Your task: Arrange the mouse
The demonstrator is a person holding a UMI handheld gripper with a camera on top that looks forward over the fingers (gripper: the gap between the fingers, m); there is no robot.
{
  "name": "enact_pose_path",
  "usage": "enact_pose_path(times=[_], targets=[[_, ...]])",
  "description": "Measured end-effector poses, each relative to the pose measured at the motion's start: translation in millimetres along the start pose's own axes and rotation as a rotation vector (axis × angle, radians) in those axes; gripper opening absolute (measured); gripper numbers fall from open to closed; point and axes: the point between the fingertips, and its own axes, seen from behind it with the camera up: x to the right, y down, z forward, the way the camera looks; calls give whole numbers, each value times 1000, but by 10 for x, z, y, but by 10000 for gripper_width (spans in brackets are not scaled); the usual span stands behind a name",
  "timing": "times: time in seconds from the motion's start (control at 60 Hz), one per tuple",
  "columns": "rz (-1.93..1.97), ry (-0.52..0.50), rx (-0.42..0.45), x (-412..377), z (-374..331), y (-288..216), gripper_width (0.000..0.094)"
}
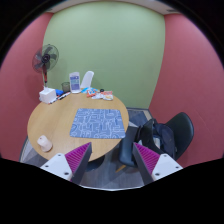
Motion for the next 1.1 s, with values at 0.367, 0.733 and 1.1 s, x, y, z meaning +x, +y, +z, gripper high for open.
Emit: enact_pose_path(times=[0.367, 0.733, 1.1], targets=[[-32, -21, -70, -523, 53, 725, 835], [-60, -233, -50, -2718, 526, 1028, 843], [-163, -228, -7, -3434, 1357, 693, 835]])
